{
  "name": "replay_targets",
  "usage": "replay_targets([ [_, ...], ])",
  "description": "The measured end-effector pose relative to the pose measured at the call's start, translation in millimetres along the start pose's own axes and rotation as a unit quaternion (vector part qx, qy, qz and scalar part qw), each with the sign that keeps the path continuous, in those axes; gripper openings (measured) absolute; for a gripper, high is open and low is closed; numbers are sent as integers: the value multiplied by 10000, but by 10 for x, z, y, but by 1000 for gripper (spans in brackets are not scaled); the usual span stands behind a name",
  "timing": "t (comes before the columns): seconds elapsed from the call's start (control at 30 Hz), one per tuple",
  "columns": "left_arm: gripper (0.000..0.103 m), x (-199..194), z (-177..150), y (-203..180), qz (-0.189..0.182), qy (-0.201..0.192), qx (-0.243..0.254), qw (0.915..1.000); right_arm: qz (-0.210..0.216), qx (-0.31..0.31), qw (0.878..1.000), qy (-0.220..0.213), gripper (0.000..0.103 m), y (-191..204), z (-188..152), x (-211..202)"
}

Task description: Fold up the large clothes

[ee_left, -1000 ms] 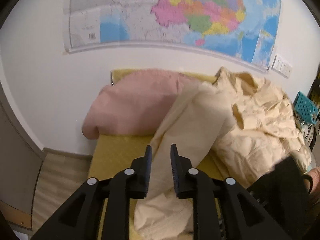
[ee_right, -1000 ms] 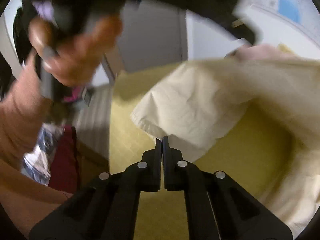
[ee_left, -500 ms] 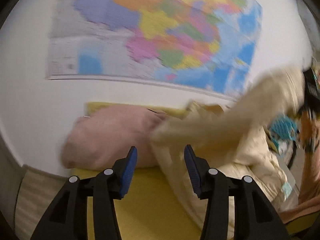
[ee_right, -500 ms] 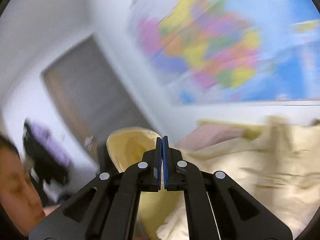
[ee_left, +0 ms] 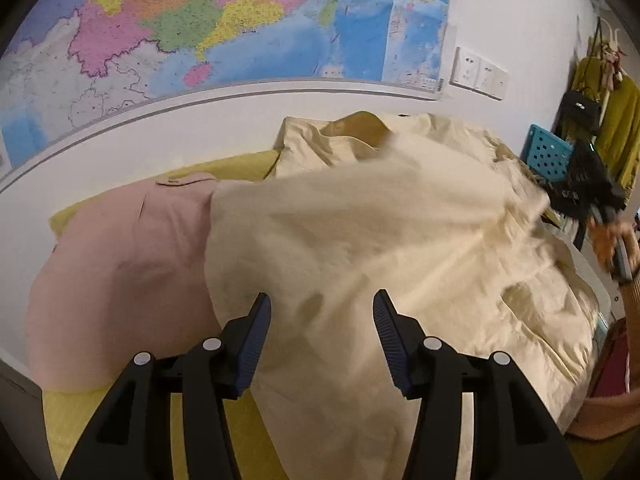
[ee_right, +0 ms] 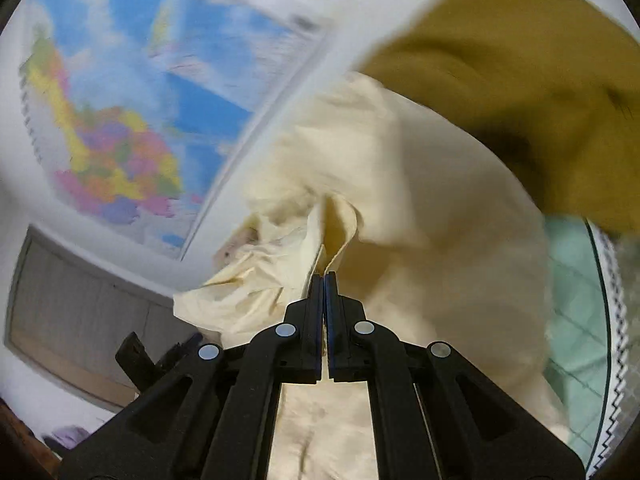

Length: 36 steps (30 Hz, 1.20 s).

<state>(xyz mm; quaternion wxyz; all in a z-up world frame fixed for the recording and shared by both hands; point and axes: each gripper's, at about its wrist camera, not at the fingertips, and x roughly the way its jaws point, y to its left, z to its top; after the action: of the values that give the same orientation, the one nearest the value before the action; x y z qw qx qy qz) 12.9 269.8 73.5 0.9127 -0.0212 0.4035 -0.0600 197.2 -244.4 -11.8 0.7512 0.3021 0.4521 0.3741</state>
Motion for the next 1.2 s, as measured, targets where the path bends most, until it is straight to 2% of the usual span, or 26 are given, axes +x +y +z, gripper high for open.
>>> replay_targets([
  [0.07, 54, 73, 73, 15, 51, -4, -60, 10000, 57, -27, 10000, -1, 3, -87, -118, -114],
  [0.13, 54, 181, 163, 30, 60, 54, -125, 9999, -90, -90, 9999, -46, 6, -125, -152, -201],
  [0.17, 54, 221, 196, 32, 77, 74, -118, 9999, -93, -147, 9998, -43, 14, -105, -179, -247],
  [0.27, 54, 416, 311, 14, 158, 188, -148, 9996, 125, -311, 9994, -126, 69, -67, -189, -373],
  [0.3, 54, 476, 341, 25, 180, 245, -150, 9994, 133, -433, 9988, -183, 73, -2, -167, -358],
  [0.4, 54, 730, 403, 51, 272, 511, -252, 9980, -103, -1007, 9948, -65, 73, 215, -179, -240],
  [0.43, 54, 806, 420, 60, 286, 597, -297, 9974, -203, -1192, 9926, 103, 73, 287, -190, -135],
  [0.6, 60, 986, 467, 98, 216, 820, -466, 9953, -925, -1708, 9789, 635, 74, 352, -231, 393],
  [0.67, 60, 965, 480, 77, 255, 888, -511, 9944, -1342, -1820, 9710, 772, 70, 330, -246, 568],
  [0.73, 60, 832, 512, 43, 112, 781, -494, 9957, -1644, -2018, 9626, 753, 41, 343, -276, 640],
  [0.77, 62, 679, 534, 14, -122, 604, -436, 9971, -1649, -2134, 9597, 792, 28, 361, -292, 653],
  [0.8, 64, 577, 547, -6, -182, 486, -368, 9980, -1544, -2220, 9596, 782, 15, 396, -310, 621],
  [0.87, 70, 330, 574, -62, -207, 179, -123, 9995, -1491, -2361, 9586, 561, 1, 496, -330, 472],
  [0.93, 71, 164, 609, -118, -271, -70, 91, 9996, -1539, -2607, 9531, 39, 1, 637, -311, 197],
  [1.0, 73, 184, 639, -190, -152, -135, 325, 9993, -1375, -2470, 9583, -418, 1, 672, -227, -104],
  [1.03, 73, 296, 651, -217, 21, -46, 451, 9990, -1374, -2422, 9590, -524, 1, 639, -197, -190],
  [1.1, 73, 579, 671, -182, 35, 265, 323, 9991, -1333, -2250, 9643, -428, 4, 582, -130, -174],
  [1.13, 72, 764, 673, -125, -47, 475, 135, 9988, -1260, -2151, 9683, -161, 6, 500, -142, -110],
  [1.17, 71, 891, 655, -79, -22, 595, 45, 9982, -1364, -2166, 9667, 34, 17, 462, -177, -11],
  [1.2, 70, 1060, 641, -45, 86, 749, -26, 9972, -1499, -2199, 9639, 138, 49, 458, -200, 76],
])
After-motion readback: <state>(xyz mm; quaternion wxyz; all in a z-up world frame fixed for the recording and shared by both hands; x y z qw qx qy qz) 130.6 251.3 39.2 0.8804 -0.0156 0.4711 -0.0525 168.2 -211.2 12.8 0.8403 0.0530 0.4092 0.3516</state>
